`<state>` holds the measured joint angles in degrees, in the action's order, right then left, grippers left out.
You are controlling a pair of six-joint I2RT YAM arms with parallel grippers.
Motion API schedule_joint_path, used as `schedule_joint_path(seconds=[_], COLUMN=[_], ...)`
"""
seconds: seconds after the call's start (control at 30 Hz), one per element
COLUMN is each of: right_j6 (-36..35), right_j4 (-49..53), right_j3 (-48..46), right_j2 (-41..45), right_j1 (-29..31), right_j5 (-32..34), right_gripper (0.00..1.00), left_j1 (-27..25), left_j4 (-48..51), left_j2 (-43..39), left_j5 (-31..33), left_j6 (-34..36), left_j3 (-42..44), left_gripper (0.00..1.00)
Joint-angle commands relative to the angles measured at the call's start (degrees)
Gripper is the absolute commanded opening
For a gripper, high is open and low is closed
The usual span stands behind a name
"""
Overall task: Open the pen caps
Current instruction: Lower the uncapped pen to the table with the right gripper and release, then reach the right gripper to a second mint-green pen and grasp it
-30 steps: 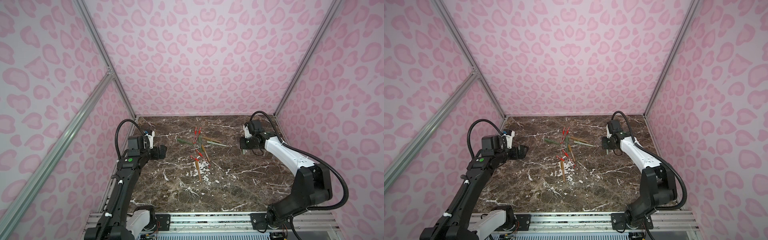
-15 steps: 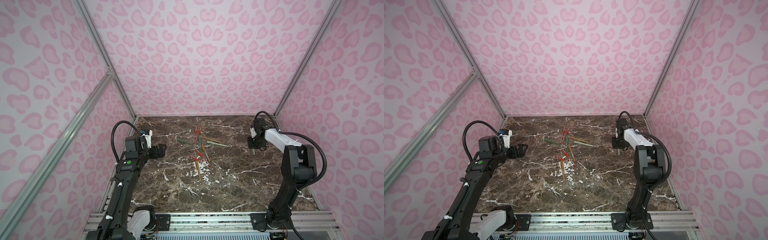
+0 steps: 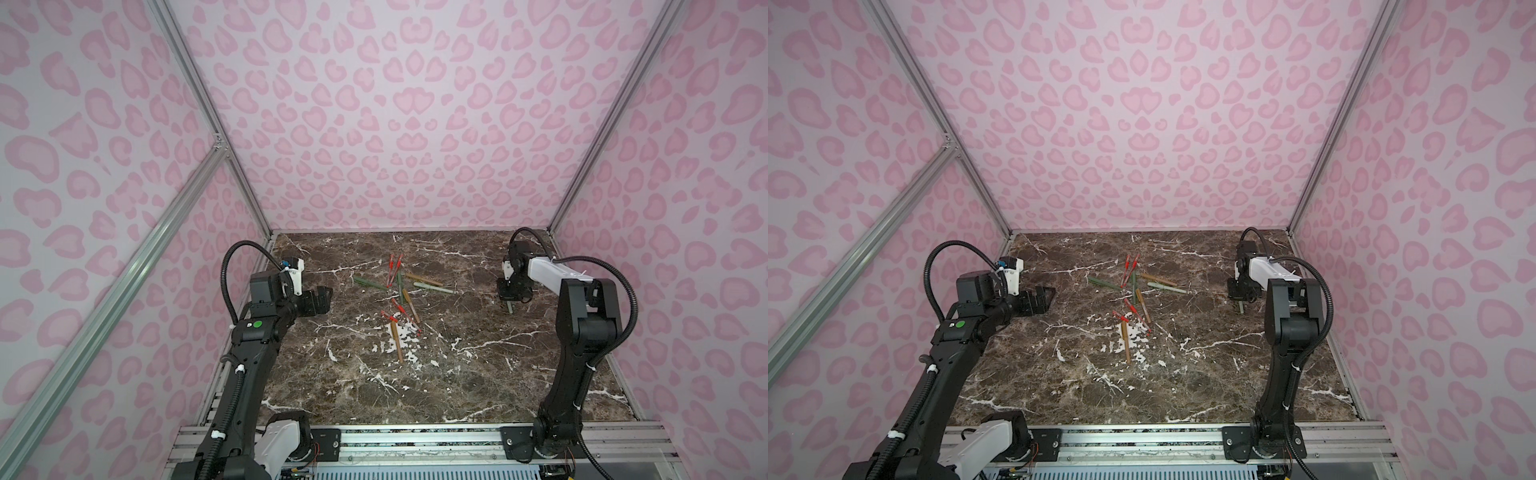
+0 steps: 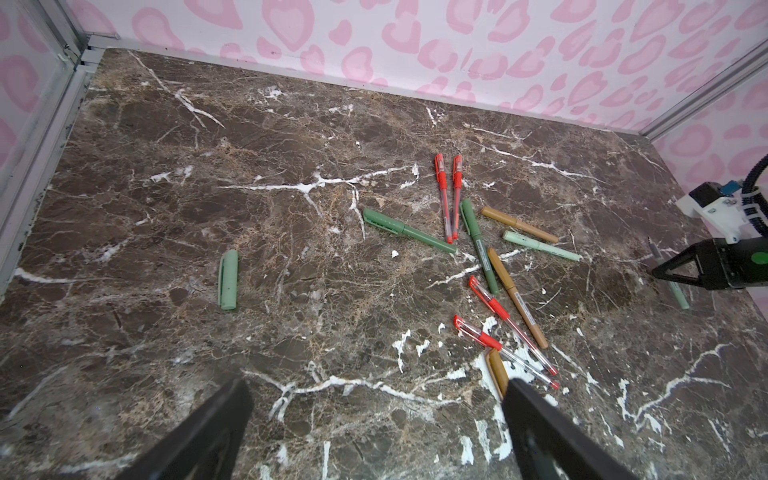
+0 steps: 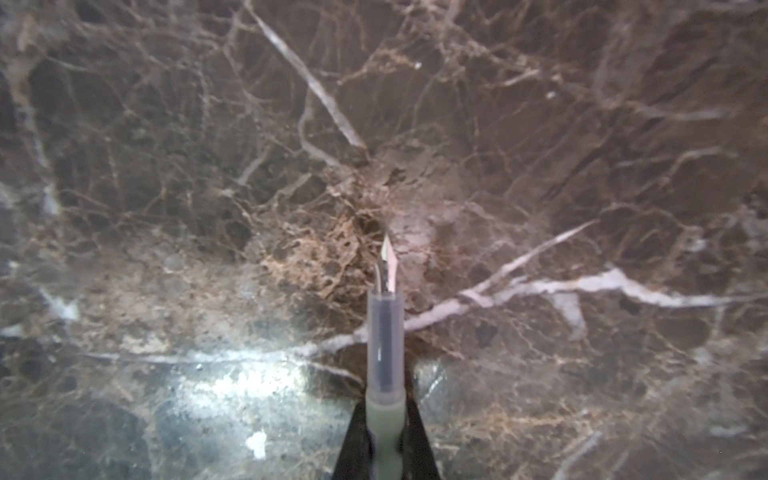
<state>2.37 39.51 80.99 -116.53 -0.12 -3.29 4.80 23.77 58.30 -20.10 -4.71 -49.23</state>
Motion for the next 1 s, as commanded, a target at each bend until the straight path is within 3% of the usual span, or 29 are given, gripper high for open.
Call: schedule_joint_path(seconds=[0.0, 0.27, 0.6, 0.77, 0.93, 0.97], right_j6=[-0.61, -0.36, 0.37, 0.55, 0.83, 1.13], right_j4=[-0.07, -0.24, -0.07, 0.37, 0.72, 1.18], right_j3=[-1.70, -2.31, -3.51, -4.03, -0.18, 1.24], right_j2=[-2.49, -1.67, 6.33, 10.32, 8.60, 7.53], right_j1=[0.12, 0.20, 0.79, 4.01, 9.83, 10.96], right_j5=[-0.66, -0.90, -2.08, -3.95, -7.49, -7.90], right_gripper=[0.10, 0.28, 0.38, 0.44, 0.58, 0.69], left_j1=[0.36, 0.65, 0.65, 0.74, 0.77, 0.79], left_j4=[-1.40, -1.34, -1.55, -1.50, -2.48, -2.27], left_j2=[0.09, 0.05, -0.24, -0.05, -0.61, -0.49], left_j5=[-0.24, 0.33, 0.29, 0.41, -0.89, -0.66], left_j6=[0.12, 0.14, -0.24, -0.02, 0.02, 0.12], left_j3=[-0.72, -0.81, -1.01, -0.75, -0.05, -0.18], left_gripper=[0.98, 0.98, 0.98, 0.98, 0.98, 0.98])
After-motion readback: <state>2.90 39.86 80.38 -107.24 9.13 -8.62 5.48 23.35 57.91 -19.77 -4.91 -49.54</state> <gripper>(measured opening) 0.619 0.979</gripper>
